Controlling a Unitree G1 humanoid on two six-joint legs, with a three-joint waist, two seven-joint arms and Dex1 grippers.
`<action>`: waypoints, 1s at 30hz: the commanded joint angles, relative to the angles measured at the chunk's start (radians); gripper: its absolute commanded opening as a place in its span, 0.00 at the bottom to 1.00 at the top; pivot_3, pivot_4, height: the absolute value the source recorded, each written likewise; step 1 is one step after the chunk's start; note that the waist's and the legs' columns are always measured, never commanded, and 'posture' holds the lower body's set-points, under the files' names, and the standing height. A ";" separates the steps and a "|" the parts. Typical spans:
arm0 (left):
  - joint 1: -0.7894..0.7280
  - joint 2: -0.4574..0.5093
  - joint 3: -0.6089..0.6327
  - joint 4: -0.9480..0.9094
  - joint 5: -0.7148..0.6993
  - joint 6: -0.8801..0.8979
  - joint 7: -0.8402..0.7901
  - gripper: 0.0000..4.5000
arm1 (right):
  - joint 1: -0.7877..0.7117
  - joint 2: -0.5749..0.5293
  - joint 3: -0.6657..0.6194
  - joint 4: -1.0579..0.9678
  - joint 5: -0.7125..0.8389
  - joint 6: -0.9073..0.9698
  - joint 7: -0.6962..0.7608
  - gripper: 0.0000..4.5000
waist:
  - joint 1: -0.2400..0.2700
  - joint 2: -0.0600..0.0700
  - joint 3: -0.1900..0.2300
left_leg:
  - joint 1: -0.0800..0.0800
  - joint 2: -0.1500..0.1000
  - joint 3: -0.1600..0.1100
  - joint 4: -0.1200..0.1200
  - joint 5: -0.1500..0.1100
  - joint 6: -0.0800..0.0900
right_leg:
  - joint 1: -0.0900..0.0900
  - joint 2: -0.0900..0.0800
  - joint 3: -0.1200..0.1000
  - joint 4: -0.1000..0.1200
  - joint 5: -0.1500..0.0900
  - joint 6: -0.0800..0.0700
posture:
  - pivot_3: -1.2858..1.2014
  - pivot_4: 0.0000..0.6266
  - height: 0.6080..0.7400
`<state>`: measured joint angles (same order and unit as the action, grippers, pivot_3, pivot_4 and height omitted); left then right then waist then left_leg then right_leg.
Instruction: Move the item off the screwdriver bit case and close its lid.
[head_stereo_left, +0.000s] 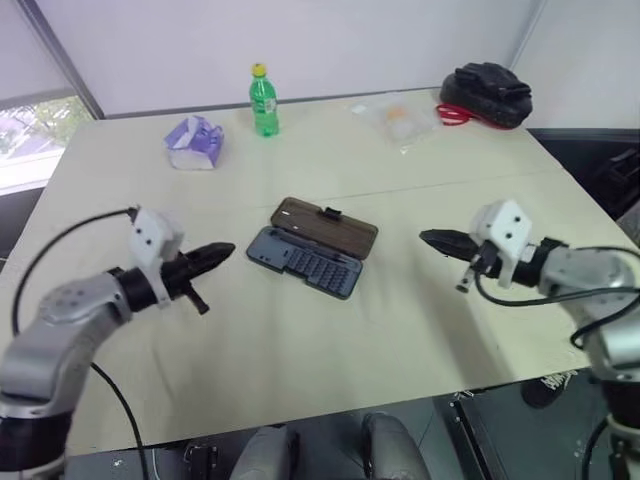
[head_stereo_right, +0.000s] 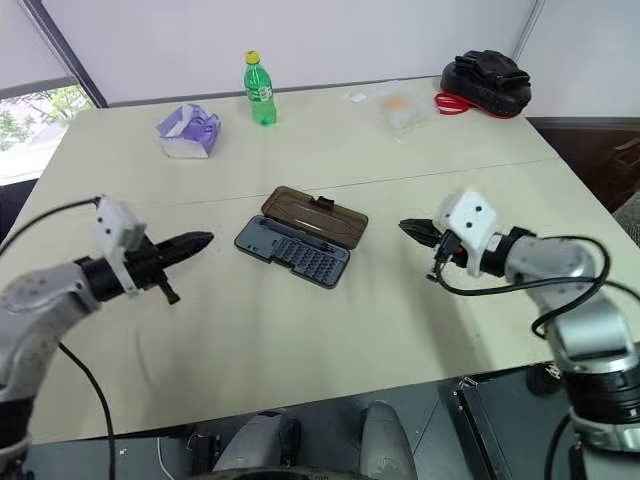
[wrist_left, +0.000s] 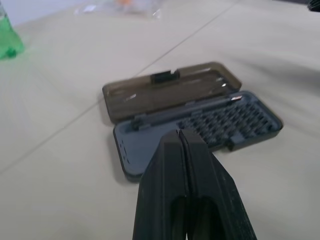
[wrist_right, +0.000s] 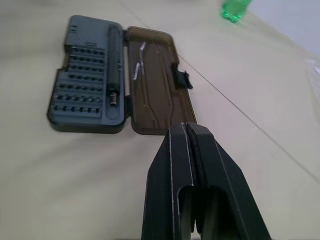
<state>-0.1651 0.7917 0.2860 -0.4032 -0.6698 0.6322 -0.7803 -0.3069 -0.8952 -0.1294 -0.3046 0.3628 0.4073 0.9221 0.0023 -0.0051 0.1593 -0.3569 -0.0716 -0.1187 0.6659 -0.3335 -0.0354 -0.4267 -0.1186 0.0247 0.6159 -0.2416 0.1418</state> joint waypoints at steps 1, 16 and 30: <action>-0.026 0.024 0.025 0.009 -0.034 0.018 -0.029 0.00 | -0.025 -0.034 -0.012 -0.046 0.041 0.017 0.055 0.01 | 0.000 0.000 0.000 | 0.000 0.000 0.000 0.000 0.000 0.000 | 0.000 0.000 0.000 0.000 0.000 0.000 | 0.52 0.24 1.00; -0.042 -0.014 0.011 -0.011 -0.098 0.079 0.002 0.00 | -0.078 -0.022 0.016 -0.072 0.037 0.040 0.042 0.01 | 0.002 -0.001 0.001 | 0.000 0.000 0.000 0.000 0.002 -0.004 | 0.000 0.000 0.000 0.000 0.000 0.000 | 0.52 0.24 1.00; -0.064 -0.033 -0.018 0.000 -0.082 0.077 0.037 0.00 | -0.094 -0.012 0.021 -0.052 0.017 0.028 0.035 0.01 | 0.003 -0.001 0.001 | -0.001 0.000 0.000 0.000 0.002 -0.004 | 0.000 -0.001 0.000 0.000 0.000 0.000 | 0.52 0.24 1.00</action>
<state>-0.2117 0.7578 0.2561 -0.3878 -0.7609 0.7268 -0.7511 -0.3753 -0.9124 -0.0940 -0.3456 0.3757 0.4491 0.9643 0.0057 -0.0063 0.1602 -0.3574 -0.0712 -0.1187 0.6660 -0.3311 -0.0397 -0.4271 -0.1191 0.0249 0.6157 -0.2416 0.1418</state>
